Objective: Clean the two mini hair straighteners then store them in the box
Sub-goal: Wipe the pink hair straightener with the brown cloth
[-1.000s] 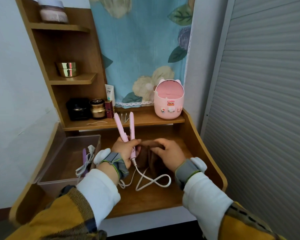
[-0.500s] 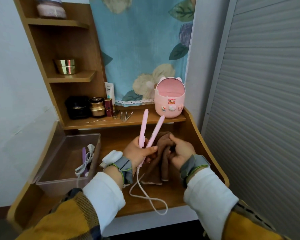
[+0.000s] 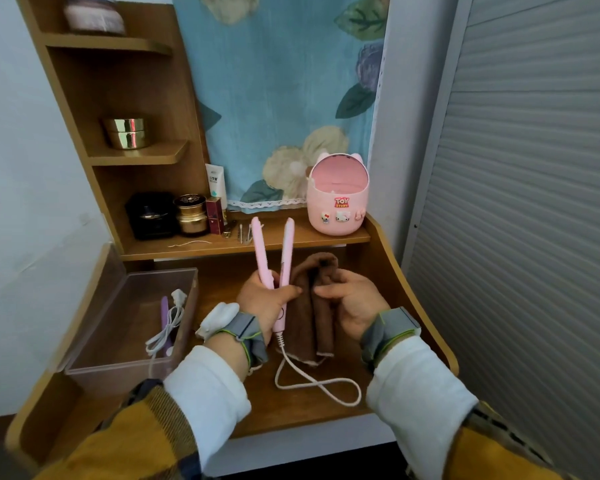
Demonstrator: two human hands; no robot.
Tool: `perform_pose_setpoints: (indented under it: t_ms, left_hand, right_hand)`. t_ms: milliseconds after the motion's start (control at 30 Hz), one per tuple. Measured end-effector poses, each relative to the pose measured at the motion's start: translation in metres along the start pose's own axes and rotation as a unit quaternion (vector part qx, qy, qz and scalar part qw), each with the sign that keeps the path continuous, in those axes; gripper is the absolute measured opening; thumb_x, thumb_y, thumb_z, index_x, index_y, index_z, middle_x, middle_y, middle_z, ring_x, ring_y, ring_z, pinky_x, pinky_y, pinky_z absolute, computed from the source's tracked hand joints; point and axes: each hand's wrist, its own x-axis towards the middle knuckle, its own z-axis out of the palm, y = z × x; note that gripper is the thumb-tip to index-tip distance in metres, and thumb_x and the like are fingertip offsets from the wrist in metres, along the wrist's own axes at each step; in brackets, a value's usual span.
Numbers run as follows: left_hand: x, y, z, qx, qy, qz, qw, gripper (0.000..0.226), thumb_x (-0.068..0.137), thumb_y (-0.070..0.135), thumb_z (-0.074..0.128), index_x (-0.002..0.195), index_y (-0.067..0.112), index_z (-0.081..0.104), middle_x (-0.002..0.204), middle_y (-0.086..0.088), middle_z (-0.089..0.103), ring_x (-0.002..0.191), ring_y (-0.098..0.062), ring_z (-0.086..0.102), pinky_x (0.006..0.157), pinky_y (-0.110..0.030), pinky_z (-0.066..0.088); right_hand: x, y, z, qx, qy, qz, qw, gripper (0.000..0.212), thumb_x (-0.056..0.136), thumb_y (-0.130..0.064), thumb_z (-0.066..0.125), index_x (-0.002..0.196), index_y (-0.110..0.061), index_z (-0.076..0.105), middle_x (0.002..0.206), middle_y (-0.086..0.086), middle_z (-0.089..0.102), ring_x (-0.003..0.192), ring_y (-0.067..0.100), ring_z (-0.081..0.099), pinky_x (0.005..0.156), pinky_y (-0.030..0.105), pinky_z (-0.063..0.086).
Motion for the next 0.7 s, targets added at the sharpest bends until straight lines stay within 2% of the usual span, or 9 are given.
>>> perform_pose_setpoints:
  t_ms: [100, 200, 300, 367, 433, 500, 567, 633, 700]
  left_hand:
    - [0.005, 0.001, -0.002, -0.023, -0.016, -0.013, 1.000, 0.029, 0.069, 0.002, 0.077, 0.079, 0.014, 0.053, 0.078, -0.010, 0.060, 0.076, -0.027, 0.060, 0.080, -0.041, 0.055]
    - [-0.002, -0.002, 0.003, -0.051, -0.114, -0.048, 0.991, 0.026, 0.073, 0.003, 0.075, 0.086, 0.007, 0.053, 0.078, -0.012, 0.061, 0.070, -0.023, 0.061, 0.068, -0.033, 0.055]
    - [-0.008, -0.007, 0.006, -0.037, -0.120, -0.068, 0.990, 0.021, 0.076, 0.010, 0.074, 0.086, 0.008, 0.055, 0.079, -0.012, 0.062, 0.073, -0.024, 0.060, 0.076, -0.038, 0.053]
    - [-0.004, -0.006, 0.002, 0.054, -0.099, -0.033, 0.993, 0.021, 0.078, 0.016, 0.074, 0.088, 0.008, 0.057, 0.083, -0.010, 0.062, 0.080, -0.025, 0.059, 0.080, -0.039, 0.052]
    - [0.001, -0.008, -0.002, 0.179, -0.095, 0.013, 0.979, 0.027, 0.081, 0.024, 0.071, 0.098, 0.009, 0.056, 0.088, -0.007, 0.059, 0.083, -0.022, 0.056, 0.071, -0.030, 0.048]
    - [0.001, -0.013, -0.002, 0.242, -0.107, 0.038, 0.964, 0.036, 0.081, 0.027, 0.071, 0.108, 0.010, 0.054, 0.091, -0.004, 0.058, 0.085, -0.021, 0.056, 0.068, -0.029, 0.046]
    - [-0.003, -0.016, 0.001, 0.291, -0.110, 0.065, 0.948, 0.040, 0.080, 0.026, 0.071, 0.114, 0.014, 0.052, 0.093, 0.000, 0.057, 0.087, -0.021, 0.055, 0.070, -0.030, 0.043]
    - [-0.009, -0.017, 0.005, 0.344, -0.103, 0.099, 0.928, 0.041, 0.080, 0.024, 0.070, 0.115, 0.017, 0.049, 0.095, 0.002, 0.056, 0.086, -0.019, 0.052, 0.069, -0.026, 0.036]
    - [-0.011, -0.015, 0.007, 0.376, -0.096, 0.131, 0.912, 0.040, 0.081, 0.025, 0.069, 0.114, 0.020, 0.048, 0.096, 0.003, 0.056, 0.084, -0.017, 0.051, 0.069, -0.024, 0.036]
  right_hand:
    - [0.008, -0.001, -0.007, 0.002, 0.041, 0.000, 0.999, 0.023, 0.089, 0.000, 0.054, 0.112, 0.000, 0.060, 0.101, 0.020, 0.066, 0.093, 0.033, 0.065, 0.088, 0.047, 0.052]
    - [0.003, 0.006, 0.001, 0.029, -0.007, 0.036, 0.999, 0.024, 0.088, -0.007, 0.061, 0.111, 0.001, 0.060, 0.096, 0.022, 0.067, 0.078, 0.030, 0.069, 0.077, 0.045, 0.057]
    - [0.011, 0.017, 0.001, 0.007, 0.059, 0.007, 0.998, 0.031, 0.086, -0.011, 0.064, 0.116, -0.006, 0.061, 0.102, 0.019, 0.067, 0.091, 0.035, 0.066, 0.085, 0.051, 0.053]
    - [0.017, 0.014, -0.008, 0.065, 0.116, -0.021, 0.991, 0.030, 0.090, -0.023, 0.061, 0.120, -0.021, 0.057, 0.106, 0.010, 0.064, 0.099, 0.033, 0.062, 0.086, 0.050, 0.053]
    - [0.018, 0.010, -0.016, 0.126, 0.092, -0.049, 0.986, 0.033, 0.091, -0.030, 0.058, 0.123, -0.031, 0.053, 0.109, 0.005, 0.061, 0.101, 0.029, 0.060, 0.081, 0.044, 0.054]
    - [0.015, 0.011, -0.010, 0.133, 0.048, -0.064, 0.988, 0.028, 0.091, -0.026, 0.059, 0.117, -0.032, 0.054, 0.112, 0.004, 0.061, 0.102, 0.026, 0.059, 0.080, 0.042, 0.053]
    - [0.016, 0.017, 0.000, 0.071, 0.034, -0.100, 0.992, 0.023, 0.090, -0.013, 0.059, 0.104, -0.030, 0.058, 0.111, 0.005, 0.062, 0.103, 0.026, 0.059, 0.085, 0.043, 0.052]
    - [0.020, 0.019, 0.007, -0.019, 0.068, -0.139, 0.988, 0.028, 0.088, -0.001, 0.057, 0.092, -0.029, 0.058, 0.105, 0.007, 0.061, 0.101, 0.029, 0.059, 0.089, 0.047, 0.052]
    - [0.025, 0.014, 0.007, -0.029, 0.111, -0.134, 0.984, 0.028, 0.086, 0.001, 0.057, 0.091, -0.026, 0.054, 0.097, 0.005, 0.061, 0.092, 0.024, 0.061, 0.082, 0.044, 0.055]
